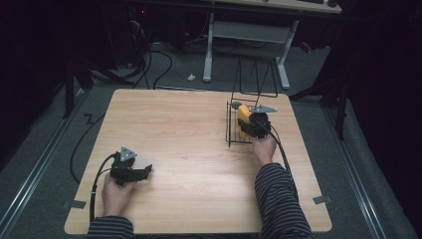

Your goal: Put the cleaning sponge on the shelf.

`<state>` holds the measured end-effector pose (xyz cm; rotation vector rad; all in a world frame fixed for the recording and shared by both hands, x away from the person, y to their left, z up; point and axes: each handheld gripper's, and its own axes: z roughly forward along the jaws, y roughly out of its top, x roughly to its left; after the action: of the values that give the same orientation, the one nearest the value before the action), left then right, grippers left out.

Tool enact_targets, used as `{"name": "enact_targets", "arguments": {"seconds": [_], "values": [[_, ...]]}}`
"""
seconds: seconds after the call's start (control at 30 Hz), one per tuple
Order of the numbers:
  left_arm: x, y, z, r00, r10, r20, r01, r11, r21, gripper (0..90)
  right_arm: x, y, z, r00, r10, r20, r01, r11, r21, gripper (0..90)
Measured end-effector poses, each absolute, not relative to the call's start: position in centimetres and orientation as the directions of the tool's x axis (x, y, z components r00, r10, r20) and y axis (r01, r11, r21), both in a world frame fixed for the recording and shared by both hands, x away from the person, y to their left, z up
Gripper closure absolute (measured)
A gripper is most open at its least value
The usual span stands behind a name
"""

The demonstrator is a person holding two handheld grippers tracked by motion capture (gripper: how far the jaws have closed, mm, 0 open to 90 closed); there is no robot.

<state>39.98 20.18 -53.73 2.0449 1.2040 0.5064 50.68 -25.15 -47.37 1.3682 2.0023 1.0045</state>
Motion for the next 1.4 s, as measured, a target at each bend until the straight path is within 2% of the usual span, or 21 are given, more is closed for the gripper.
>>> {"name": "enact_targets", "arguments": {"seconds": [0.23, 0.43, 0.77, 0.93, 1.23, 1.4], "values": [[40.0, 20.2, -53.7, 0.492, 0.870, -0.018, 0.597, -0.322, 0.735, 19.6, 50.7, -25.5, -47.4, -0.364, 0.931, 0.013, 0.571, 0.212, 0.793, 54.5], [40.0, 20.2, -53.7, 0.492, 0.870, -0.018, 0.597, -0.322, 0.735, 19.6, 50.6, -25.5, -47.7, -0.364, 0.931, -0.004, 0.575, 0.228, 0.786, 37.9], [40.0, 20.2, -53.7, 0.492, 0.870, -0.018, 0.597, -0.323, 0.734, 19.6, 50.2, -26.0, -47.2, -0.359, 0.933, 0.004, 0.570, 0.216, 0.793, 28.8], [40.0, 20.2, -53.7, 0.492, 0.870, -0.018, 0.597, -0.322, 0.735, 19.6, 49.8, -26.5, -46.9, -0.359, 0.932, 0.049, 0.574, 0.179, 0.799, 22.0], [40.0, 20.2, -53.7, 0.492, 0.870, -0.018, 0.597, -0.322, 0.734, 19.6, 48.7, -26.8, -45.5, -0.366, 0.929, 0.051, 0.554, 0.174, 0.814, 17.7], [40.0, 20.2, -53.7, 0.492, 0.870, -0.018, 0.597, -0.323, 0.734, 19.6, 47.9, -27.7, -45.1, -0.350, 0.933, 0.087, 0.536, 0.123, 0.835, 17.8]]}}
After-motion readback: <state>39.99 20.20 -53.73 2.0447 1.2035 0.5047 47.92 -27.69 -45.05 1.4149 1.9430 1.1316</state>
